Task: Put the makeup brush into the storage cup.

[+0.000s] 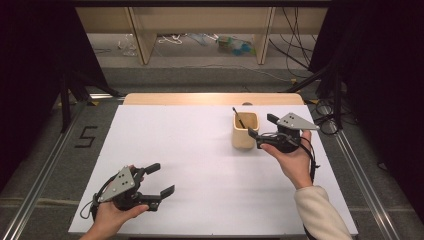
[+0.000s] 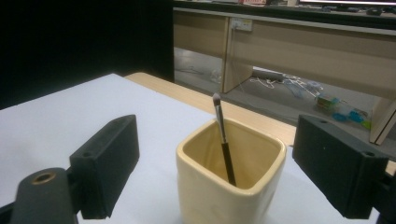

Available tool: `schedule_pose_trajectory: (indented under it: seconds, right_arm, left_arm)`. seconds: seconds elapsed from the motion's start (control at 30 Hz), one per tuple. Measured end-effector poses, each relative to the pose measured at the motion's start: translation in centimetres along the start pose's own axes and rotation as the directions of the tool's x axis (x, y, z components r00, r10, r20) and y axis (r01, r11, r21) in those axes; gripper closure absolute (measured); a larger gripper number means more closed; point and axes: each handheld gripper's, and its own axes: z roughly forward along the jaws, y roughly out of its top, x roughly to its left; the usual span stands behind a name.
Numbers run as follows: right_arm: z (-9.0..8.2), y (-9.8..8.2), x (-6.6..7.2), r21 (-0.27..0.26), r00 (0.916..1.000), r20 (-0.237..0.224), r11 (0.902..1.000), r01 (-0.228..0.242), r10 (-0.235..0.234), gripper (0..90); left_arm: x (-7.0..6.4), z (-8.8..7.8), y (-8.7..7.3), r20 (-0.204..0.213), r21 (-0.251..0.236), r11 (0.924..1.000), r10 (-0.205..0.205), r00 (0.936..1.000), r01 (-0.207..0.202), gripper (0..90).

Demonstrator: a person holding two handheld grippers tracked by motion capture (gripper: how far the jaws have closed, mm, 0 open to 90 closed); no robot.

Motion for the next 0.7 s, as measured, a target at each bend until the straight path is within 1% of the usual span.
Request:
schedule_pose_trajectory:
  seconds: [0.1, 0.13, 0.23, 0.27, 0.3, 0.33, 0.43, 0.47, 0.5, 0.53, 0.6, 0.63, 0.7]
  right_arm:
    - [-0.5, -0.2, 0.1, -0.008, 1.0, -0.01, 1.0, 0.001, -0.001, 15.9]
    - [-0.9, -0.2, 0.2, 0.014, 1.0, -0.006, 0.9999, 0.0, 0.0, 15.9]
    - [-1.3, -0.5, 0.3, -0.003, 1.0, -0.001, 1.0, 0.005, -0.005, 15.9]
    - [-1.4, -0.6, 0.3, 0.002, 0.9999, -0.01, 1.0, 0.004, -0.004, 15.9]
    - [-1.5, -0.7, 0.4, -0.004, 1.0, -0.009, 1.0, 0.003, -0.003, 15.9]
    - [-1.8, -0.7, 0.4, 0.011, 0.9999, -0.011, 0.9999, 0.009, -0.009, 15.9]
    - [-2.2, -0.9, 0.5, 0.003, 0.9999, -0.015, 1.0, 0.008, -0.008, 15.9]
    - [-2.4, -1.0, 0.6, 0.008, 0.9998, -0.018, 0.9999, 0.01, -0.01, 16.0]
    - [-2.5, -1.0, 0.7, -0.006, 0.9997, -0.021, 0.9999, 0.011, -0.011, 16.0]
    - [-2.8, -1.1, 0.7, -0.01, 0.9994, -0.029, 0.9998, 0.016, -0.017, 16.0]
    - [-3.2, -1.2, 0.8, 0.002, 0.9995, -0.029, 0.9999, 0.013, -0.013, 16.0]
    - [-3.4, -1.4, 0.8, -0.004, 0.9993, -0.035, 0.9999, 0.012, -0.012, 16.1]
    - [-3.9, -1.7, 0.9, 0.003, 0.9993, -0.035, 0.9999, 0.012, -0.012, 16.1]
  left_arm:
    - [0.0, 0.0, 0.0, 0.0, 0.0, 1.0, 0.001, 1.0, -0.001, 15.0]
    - [0.0, 0.0, 0.0, 0.0, 0.0, 1.0, 0.001, 1.0, -0.001, 15.0]
    - [0.0, 0.0, 0.0, -0.001, 0.0, 1.0, 0.001, 1.0, -0.001, 15.0]
    - [0.0, 0.1, 0.0, 0.002, -0.005, 1.0, -0.002, 1.0, 0.002, 15.0]
    - [0.0, 0.1, -0.1, 0.007, -0.01, 1.0, -0.002, 1.0, 0.002, 15.0]
    - [0.0, 0.0, 0.0, 0.0, -0.001, 1.0, 0.0, 1.0, 0.0, 15.0]
    - [0.0, 0.0, 0.0, -0.001, 0.0, 1.0, 0.0, 1.0, 0.0, 15.0]
    - [0.0, 0.1, -0.1, 0.006, -0.01, 0.9999, -0.002, 1.0, 0.002, 15.0]
    - [0.0, 0.1, 0.0, 0.002, -0.006, 1.0, -0.002, 1.0, 0.002, 15.0]
    - [0.0, 0.0, 0.0, -0.001, 0.001, 1.0, -0.001, 1.0, 0.001, 15.0]
    - [0.0, 0.0, 0.0, -0.001, -0.001, 1.0, 0.0, 1.0, 0.0, 15.0]
    - [0.0, 0.0, 0.0, -0.001, -0.002, 1.0, 0.0, 1.0, 0.0, 15.0]
    - [0.0, 0.0, 0.0, -0.001, -0.002, 1.0, 0.0, 1.0, 0.0, 15.0]
